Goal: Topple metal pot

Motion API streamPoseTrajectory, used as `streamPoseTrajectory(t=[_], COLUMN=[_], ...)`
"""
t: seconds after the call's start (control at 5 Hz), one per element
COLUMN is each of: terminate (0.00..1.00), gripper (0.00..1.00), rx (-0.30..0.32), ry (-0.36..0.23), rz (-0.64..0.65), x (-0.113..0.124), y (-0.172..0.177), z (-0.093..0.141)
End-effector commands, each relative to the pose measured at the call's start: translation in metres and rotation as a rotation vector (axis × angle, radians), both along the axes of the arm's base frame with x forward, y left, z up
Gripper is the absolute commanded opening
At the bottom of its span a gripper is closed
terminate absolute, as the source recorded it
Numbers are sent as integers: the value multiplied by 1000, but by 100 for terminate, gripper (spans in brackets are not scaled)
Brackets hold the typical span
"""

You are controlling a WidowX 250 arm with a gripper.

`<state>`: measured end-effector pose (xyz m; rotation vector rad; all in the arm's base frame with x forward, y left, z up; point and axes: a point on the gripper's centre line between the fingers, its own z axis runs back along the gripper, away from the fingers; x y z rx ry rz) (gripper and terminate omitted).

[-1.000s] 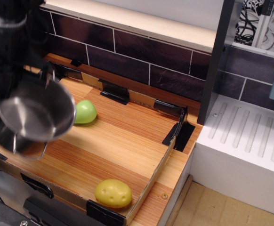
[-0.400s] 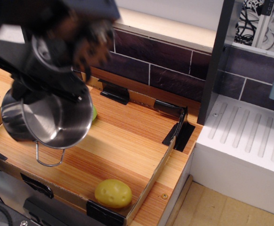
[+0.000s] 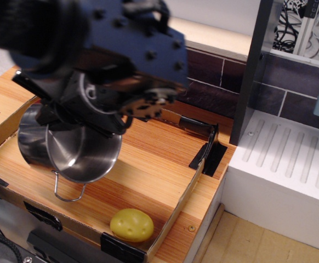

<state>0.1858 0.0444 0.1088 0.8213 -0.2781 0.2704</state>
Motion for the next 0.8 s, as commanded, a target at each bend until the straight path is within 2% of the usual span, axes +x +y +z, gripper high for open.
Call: streamPoseTrajectory(t=[0.0, 0.2, 0.4, 0.6], terminate=[0, 0, 0, 0], gripper=[0, 0, 100, 100], rx=[15, 51, 70, 16], ry=[-31, -20, -9, 37], rz=[-30, -32, -25, 2], x=[7, 6, 1, -2], y=[-16, -20, -21, -22], z=[-13, -24, -30, -27])
